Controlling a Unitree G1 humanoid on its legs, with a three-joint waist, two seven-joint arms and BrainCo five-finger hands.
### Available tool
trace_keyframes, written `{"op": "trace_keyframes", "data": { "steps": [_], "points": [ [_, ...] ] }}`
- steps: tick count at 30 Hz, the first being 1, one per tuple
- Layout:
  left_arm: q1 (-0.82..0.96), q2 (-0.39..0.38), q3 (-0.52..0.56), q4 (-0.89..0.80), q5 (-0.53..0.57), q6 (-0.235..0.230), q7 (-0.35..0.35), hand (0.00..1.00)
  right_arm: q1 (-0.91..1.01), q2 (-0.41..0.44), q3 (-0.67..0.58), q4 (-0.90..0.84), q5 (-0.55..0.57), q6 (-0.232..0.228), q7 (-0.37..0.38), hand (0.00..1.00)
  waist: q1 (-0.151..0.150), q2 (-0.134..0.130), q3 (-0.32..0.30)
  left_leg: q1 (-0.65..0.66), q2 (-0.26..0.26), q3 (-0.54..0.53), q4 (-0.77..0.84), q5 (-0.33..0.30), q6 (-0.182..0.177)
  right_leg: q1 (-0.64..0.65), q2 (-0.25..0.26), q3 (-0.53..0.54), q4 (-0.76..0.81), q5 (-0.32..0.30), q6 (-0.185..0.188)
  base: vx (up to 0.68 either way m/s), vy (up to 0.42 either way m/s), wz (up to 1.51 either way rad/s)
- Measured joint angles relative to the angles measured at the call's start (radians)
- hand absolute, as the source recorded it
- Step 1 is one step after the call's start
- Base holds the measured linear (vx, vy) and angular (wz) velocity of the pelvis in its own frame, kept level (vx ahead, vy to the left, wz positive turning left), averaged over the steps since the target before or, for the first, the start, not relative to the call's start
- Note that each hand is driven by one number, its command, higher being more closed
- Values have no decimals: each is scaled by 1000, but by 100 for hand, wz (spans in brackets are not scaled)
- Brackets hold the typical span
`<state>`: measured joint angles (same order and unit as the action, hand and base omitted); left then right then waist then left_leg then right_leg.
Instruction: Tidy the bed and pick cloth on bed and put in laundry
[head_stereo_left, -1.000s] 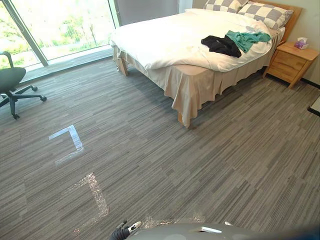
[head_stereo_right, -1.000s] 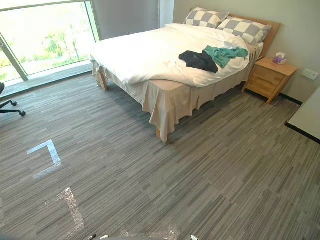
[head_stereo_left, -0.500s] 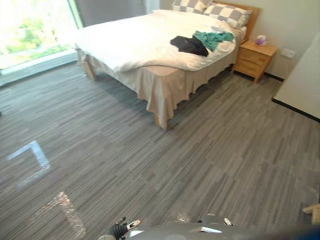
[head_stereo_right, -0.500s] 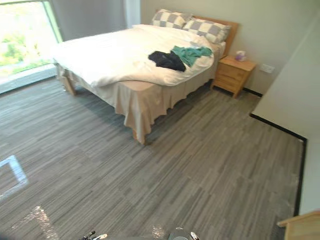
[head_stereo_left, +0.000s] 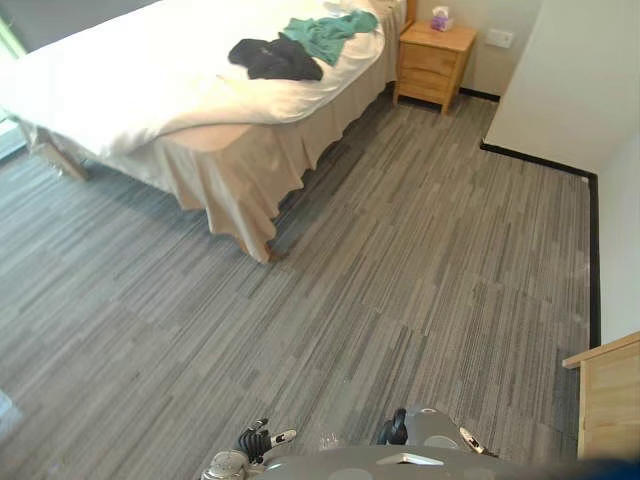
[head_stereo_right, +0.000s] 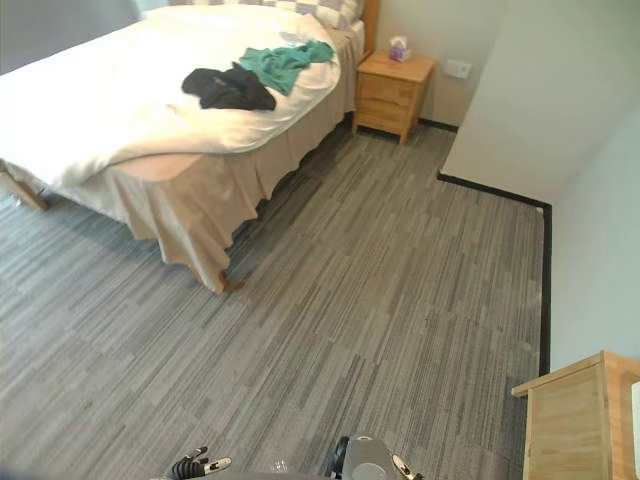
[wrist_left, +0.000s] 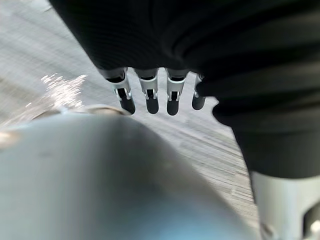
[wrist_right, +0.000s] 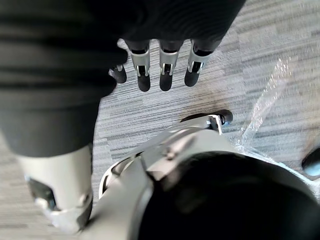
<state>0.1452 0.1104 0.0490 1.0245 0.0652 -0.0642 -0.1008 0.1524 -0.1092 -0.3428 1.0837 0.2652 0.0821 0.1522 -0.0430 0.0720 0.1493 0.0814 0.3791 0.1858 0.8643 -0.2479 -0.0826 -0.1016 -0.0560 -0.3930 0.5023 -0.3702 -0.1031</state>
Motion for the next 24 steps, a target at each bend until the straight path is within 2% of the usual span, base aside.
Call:
{"op": "trace_keyframes", "data": {
  "steps": [1,2,3,4,6,7,8,9,10,11,12,13,14,18,20,21,23,24],
  "points": [
    [-1,-7,2,0,-14,-14,8,0,-14,-12,16,25,-27,-4,1,0,4,2,6,-55,-31,-36,129,-24,7,76,26,22,-82,18,3,443,-70,-48],
    [0,-5,2,-1,-22,-21,16,0,-24,-16,26,38,-36,-3,1,0,7,-1,9,-79,-56,-50,167,-36,10,117,34,34,-123,26,4,441,-48,-60],
    [4,-3,3,-6,-47,-33,25,0,-45,-22,40,58,-53,-2,0,0,11,-8,15,-127,-111,-57,203,-63,17,190,45,67,-196,54,3,434,-17,-90],
    [9,-5,4,-18,-60,-43,37,0,-69,-29,46,73,-69,-3,-1,0,31,-10,18,-188,-160,-46,196,-93,35,249,46,111,-258,74,11,430,13,-104],
    [9,-4,5,-26,-87,-62,38,0,-90,-31,46,79,-70,-3,-5,0,50,-16,29,-262,-215,-15,128,-120,57,306,29,161,-302,86,23,444,130,-110],
    [6,0,10,-27,-97,-71,38,0,-117,-23,45,80,-71,-3,-5,0,54,-21,54,-305,-250,10,11,-117,57,343,5,182,-303,85,28,462,189,-90],
    [4,-1,10,-28,-99,-72,38,0,-116,-23,42,80,-72,-4,-4,0,54,-20,58,-311,-257,12,-36,-110,56,349,1,184,-299,81,41,444,214,-104],
    [13,-20,4,-31,-123,-77,39,0,-113,-38,41,53,-74,-6,1,0,57,23,66,-309,-256,17,-386,89,34,369,11,185,-274,53,107,435,233,-82],
    [5,-5,10,-27,-133,-73,35,0,-115,-35,47,37,-86,-14,-2,0,55,14,79,-287,-264,51,-404,150,104,408,-22,177,-283,17,149,479,249,-64],
    [-6,12,12,-30,-137,-70,42,0,-114,-13,59,33,-102,-19,4,0,35,-16,75,-265,-310,67,-473,161,108,413,-51,167,-331,36,150,374,181,-12],
    [-12,18,9,-32,-135,-68,41,0,-114,-3,57,32,-113,-26,5,0,35,-32,72,-256,-326,75,-501,165,110,424,-56,162,-362,59,148,307,117,7],
    [-23,20,3,-28,-136,-50,42,0,-113,8,54,31,-115,-34,5,0,38,-32,72,-253,-346,87,-526,168,112,447,-65,128,-426,126,163,276,108,8],
    [-25,21,-4,-28,-140,-37,42,0,-113,8,53,30,-115,-35,3,0,34,-29,74,-246,-352,105,-531,169,114,460,-69,118,-445,156,173,309,130,16],
    [-24,23,-20,-25,-164,-4,41,0,-108,12,43,32,-145,-34,-11,0,40,-33,67,-196,-358,164,-560,168,114,495,-81,104,-451,238,192,183,78,21],
    [-22,23,-34,-20,-164,17,41,0,-106,13,53,32,-162,-31,-25,0,55,-32,43,-183,-366,164,-602,153,126,484,-80,104,-431,258,203,159,34,12],
    [-20,23,-42,-20,-164,36,41,0,-106,17,56,31,-164,-31,-36,0,57,-28,29,-174,-371,163,-628,126,151,453,-83,105,-378,257,204,135,32,14],
    [-10,18,-42,-20,-164,54,41,0,-106,17,54,26,-163,-31,-48,0,59,-24,19,-142,-382,155,-662,114,160,394,-104,109,-209,245,217,143,51,12],
    [-6,23,-44,-18,-163,60,40,0,-106,18,39,11,-153,-33,-59,0,58,-29,21,-93,-411,135,-688,107,165,295,-163,123,47,246,233,167,82,35]
  ]
}}
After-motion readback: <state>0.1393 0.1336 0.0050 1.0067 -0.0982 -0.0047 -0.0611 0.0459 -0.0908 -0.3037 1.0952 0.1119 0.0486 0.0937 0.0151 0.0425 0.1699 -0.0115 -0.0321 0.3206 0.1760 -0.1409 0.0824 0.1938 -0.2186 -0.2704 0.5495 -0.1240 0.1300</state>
